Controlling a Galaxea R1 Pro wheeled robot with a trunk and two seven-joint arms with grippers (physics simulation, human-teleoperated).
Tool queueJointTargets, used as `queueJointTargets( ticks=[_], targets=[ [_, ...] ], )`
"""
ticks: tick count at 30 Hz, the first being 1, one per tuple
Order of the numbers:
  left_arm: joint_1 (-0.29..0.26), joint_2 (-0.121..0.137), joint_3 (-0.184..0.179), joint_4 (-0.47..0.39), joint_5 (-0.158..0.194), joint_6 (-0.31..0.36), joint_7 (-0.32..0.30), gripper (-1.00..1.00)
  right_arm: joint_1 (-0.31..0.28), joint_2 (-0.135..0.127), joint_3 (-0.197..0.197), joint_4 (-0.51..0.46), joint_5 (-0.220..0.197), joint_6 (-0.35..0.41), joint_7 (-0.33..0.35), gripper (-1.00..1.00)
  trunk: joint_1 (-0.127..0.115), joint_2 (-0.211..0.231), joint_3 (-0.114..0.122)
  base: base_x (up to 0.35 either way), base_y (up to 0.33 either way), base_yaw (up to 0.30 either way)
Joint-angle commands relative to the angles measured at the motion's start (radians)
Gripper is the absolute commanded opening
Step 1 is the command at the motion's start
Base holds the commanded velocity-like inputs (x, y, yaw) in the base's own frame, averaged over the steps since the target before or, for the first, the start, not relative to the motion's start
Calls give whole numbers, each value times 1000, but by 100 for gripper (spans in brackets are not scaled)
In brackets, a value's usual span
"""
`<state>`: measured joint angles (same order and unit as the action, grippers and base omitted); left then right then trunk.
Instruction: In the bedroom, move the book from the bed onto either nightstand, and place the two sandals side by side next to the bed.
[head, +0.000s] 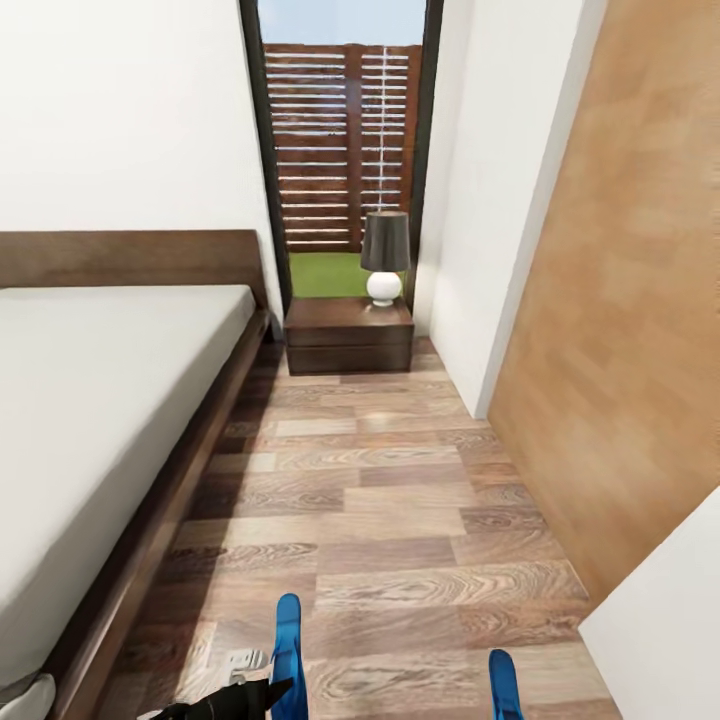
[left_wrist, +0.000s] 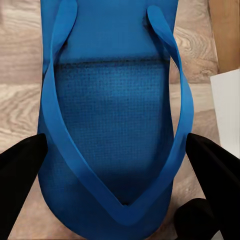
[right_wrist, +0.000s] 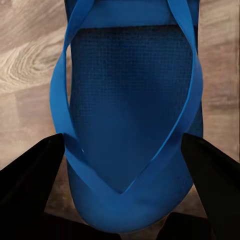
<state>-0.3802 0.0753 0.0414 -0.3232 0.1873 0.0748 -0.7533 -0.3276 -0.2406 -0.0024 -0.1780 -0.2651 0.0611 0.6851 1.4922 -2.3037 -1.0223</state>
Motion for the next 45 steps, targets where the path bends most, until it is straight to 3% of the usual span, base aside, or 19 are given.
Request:
queueJointTargets(
  ticks=[1,19,45],
  targets=[
    [0,0,5,0,4,8,-6,-100,-1,0,-1,0,-8,6,4,-100,0,0,-1,333,-56,-217],
    [0,1,5,0,5,8,-6,-100,-1,1,-1,0,-8,6,2,-100,0,0,-1,320,-120,-131],
    [0,1,8,1,7,8,-6,-100,-1,1,-1,1,-8,6,2,-100,0,0,-1,326,-5,-4]
  ],
)
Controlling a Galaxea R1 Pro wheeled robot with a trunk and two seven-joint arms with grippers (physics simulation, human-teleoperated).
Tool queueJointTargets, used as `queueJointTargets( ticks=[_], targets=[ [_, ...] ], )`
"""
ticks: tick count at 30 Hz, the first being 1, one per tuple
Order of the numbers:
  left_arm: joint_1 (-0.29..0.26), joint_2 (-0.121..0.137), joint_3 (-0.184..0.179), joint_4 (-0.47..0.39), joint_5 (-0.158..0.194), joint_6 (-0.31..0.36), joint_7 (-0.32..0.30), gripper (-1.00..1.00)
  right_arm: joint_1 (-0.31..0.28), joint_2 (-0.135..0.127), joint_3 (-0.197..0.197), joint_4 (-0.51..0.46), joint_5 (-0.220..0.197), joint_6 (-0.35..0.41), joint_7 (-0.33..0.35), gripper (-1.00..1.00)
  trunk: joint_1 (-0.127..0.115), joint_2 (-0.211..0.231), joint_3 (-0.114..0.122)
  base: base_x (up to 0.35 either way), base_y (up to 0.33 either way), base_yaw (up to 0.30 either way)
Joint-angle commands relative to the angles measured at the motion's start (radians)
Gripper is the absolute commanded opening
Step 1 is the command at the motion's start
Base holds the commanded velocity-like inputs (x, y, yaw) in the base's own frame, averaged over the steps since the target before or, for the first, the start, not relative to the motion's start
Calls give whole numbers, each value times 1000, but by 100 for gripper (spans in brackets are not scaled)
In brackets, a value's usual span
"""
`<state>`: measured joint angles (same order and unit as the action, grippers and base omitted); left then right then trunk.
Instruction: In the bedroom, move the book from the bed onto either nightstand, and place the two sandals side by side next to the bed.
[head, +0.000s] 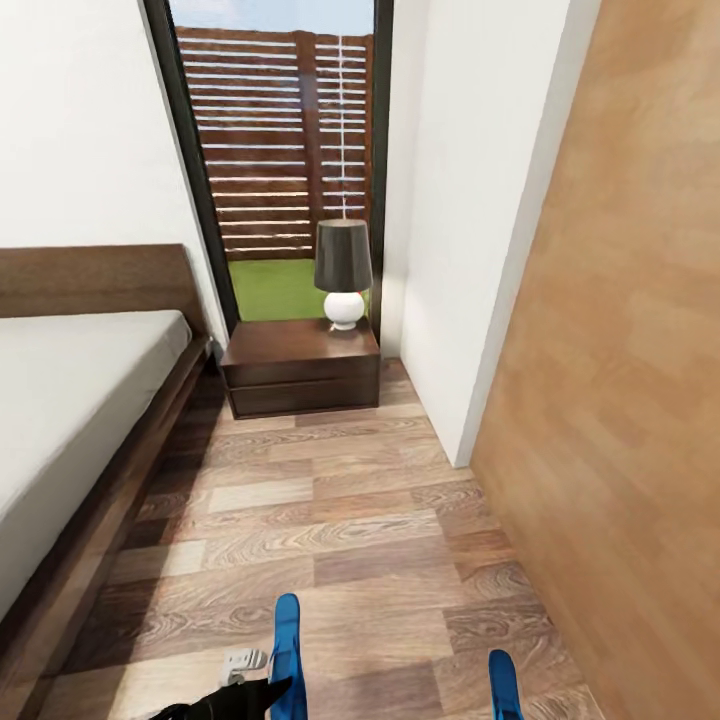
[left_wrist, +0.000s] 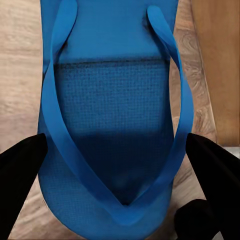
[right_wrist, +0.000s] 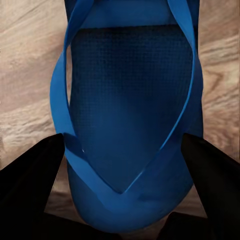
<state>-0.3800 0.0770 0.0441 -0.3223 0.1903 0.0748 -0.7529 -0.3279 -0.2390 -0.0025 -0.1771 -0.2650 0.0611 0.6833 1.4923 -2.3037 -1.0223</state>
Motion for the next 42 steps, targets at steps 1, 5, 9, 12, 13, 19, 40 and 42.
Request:
queueJointTargets(
  ticks=[1,5,9,12,13,19,40,42],
  targets=[
    [0,0,5,-1,4,8,-6,-100,0,0,-1,0,-8,6,4,-100,0,0,-1,328,0,0],
    [0,0,5,0,4,8,-6,-100,0,0,-1,0,-8,6,3,-100,0,0,-1,328,0,0],
    [0,0,5,0,4,8,-6,-100,0,0,-1,0,-8,6,3,-100,0,0,-1,328,0,0],
    [0,0,5,0,4,8,-6,-100,0,0,-1,1,-8,6,2,-100,0,0,-1,328,0,0],
    [0,0,6,0,4,8,-6,-100,0,0,-1,1,-8,6,2,-100,0,0,-1,328,0,0],
    [0,0,6,0,4,8,-6,-100,0,1,-1,1,-8,6,2,-100,0,0,-1,328,0,0],
    [0,0,6,0,4,8,-6,-100,0,1,-1,1,-8,6,2,-100,0,0,-1,328,-35,0],
    [0,0,6,0,4,8,-6,-100,0,1,-1,1,-8,6,2,-100,0,0,-1,328,-72,0]
  ],
)
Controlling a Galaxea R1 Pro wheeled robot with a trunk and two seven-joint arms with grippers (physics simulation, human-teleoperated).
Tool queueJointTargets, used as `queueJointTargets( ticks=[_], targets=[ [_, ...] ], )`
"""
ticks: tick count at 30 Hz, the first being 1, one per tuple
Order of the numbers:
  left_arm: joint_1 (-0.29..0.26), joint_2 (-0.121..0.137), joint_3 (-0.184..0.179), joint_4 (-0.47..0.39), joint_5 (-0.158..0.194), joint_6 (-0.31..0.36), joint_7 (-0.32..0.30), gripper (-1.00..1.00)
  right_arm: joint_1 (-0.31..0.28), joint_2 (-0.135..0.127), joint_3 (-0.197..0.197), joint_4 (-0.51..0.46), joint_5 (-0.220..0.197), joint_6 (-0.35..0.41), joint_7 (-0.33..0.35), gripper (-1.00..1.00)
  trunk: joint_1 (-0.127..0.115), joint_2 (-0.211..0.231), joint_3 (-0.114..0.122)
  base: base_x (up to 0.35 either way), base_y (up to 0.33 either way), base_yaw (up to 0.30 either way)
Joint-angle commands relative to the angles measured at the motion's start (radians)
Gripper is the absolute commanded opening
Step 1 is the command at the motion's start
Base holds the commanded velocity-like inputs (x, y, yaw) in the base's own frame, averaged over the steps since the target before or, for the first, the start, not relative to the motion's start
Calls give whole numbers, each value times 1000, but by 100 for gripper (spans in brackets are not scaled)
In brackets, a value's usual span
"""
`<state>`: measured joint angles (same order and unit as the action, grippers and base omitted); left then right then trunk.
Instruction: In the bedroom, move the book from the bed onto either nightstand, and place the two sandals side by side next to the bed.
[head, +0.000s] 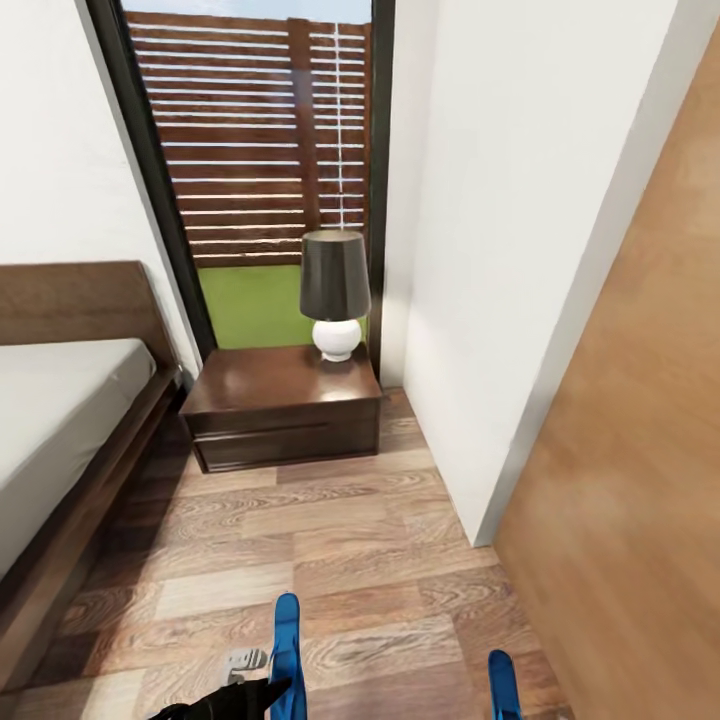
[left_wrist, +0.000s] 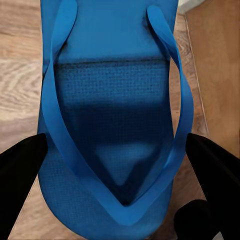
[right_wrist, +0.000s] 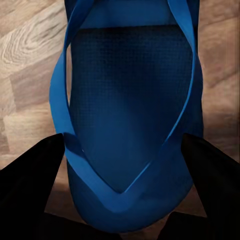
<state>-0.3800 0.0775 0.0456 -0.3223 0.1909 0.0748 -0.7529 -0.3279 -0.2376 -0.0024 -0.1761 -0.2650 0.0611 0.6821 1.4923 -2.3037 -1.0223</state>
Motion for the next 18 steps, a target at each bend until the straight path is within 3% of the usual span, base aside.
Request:
queueJointTargets(
  ticks=[1,10,18],
  targets=[
    [0,0,5,0,4,8,-6,-100,0,0,-1,0,-8,6,4,-100,0,0,-1,328,-72,7],
    [0,-1,5,0,4,8,-6,-100,0,0,-1,0,-8,6,4,-100,0,0,-1,328,-70,146],
    [0,-1,5,0,4,8,-6,-100,0,0,-1,0,-8,6,4,-100,0,0,-1,328,-13,27]
  ],
)
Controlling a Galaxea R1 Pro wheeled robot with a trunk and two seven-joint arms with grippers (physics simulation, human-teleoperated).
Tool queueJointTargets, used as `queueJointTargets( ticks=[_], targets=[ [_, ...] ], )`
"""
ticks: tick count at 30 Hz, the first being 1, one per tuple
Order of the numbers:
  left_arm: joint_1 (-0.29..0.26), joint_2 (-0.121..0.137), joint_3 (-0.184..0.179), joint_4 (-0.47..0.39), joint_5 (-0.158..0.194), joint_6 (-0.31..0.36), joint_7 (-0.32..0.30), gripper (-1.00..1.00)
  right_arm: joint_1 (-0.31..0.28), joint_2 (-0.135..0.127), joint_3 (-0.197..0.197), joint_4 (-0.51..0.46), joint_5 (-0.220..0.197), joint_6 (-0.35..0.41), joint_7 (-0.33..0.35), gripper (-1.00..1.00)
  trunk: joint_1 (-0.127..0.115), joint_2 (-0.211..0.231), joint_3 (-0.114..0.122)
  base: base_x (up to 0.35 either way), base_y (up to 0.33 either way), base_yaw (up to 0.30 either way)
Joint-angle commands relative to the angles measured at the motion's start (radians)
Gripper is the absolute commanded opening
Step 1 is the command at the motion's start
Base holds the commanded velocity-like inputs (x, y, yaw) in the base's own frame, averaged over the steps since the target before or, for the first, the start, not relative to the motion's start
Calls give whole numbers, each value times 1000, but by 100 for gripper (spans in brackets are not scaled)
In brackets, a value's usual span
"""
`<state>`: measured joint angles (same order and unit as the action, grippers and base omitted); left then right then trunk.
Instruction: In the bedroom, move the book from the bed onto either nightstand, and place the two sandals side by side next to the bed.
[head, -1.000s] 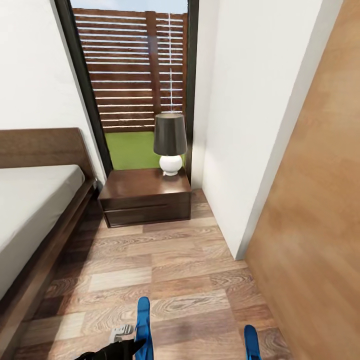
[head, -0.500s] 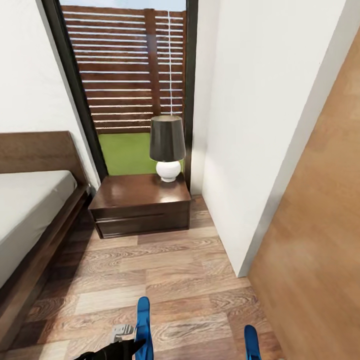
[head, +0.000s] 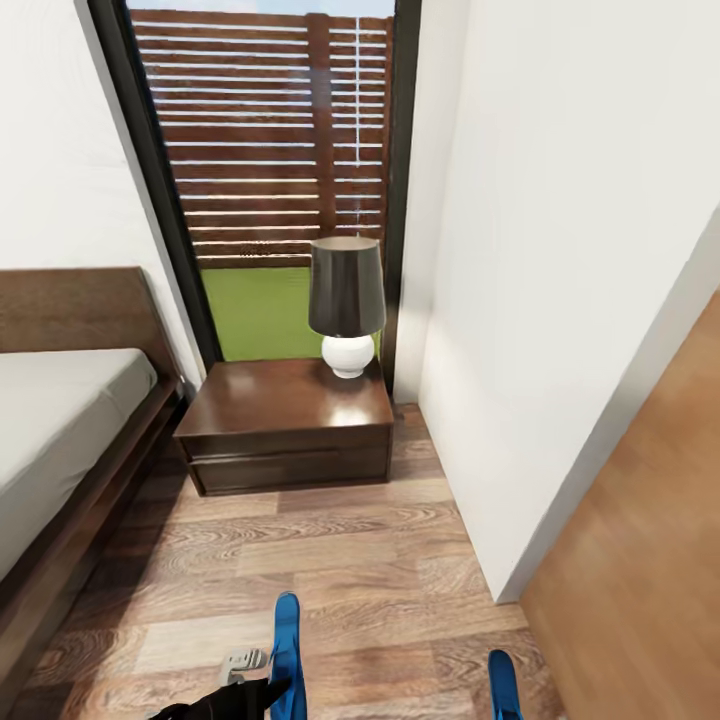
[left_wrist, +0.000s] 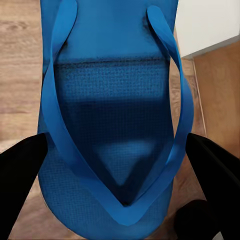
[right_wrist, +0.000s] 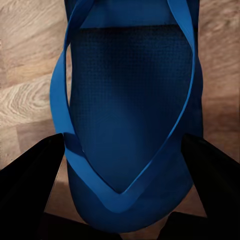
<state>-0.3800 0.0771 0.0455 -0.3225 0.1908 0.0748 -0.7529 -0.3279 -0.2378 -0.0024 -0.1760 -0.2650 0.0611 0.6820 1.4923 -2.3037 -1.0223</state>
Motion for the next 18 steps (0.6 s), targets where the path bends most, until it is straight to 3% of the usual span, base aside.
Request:
queueJointTargets(
  ticks=[1,7,18],
  targets=[
    [0,0,5,0,4,8,-6,-100,0,0,-1,0,-8,6,4,-100,0,0,-1,328,-1,9],
    [0,0,5,0,4,8,-6,-100,0,0,-1,0,-8,6,4,-100,0,0,-1,328,0,106],
    [0,0,5,0,4,8,-6,-100,0,0,-1,0,-8,6,4,-100,0,0,-1,323,-55,12]
  ],
)
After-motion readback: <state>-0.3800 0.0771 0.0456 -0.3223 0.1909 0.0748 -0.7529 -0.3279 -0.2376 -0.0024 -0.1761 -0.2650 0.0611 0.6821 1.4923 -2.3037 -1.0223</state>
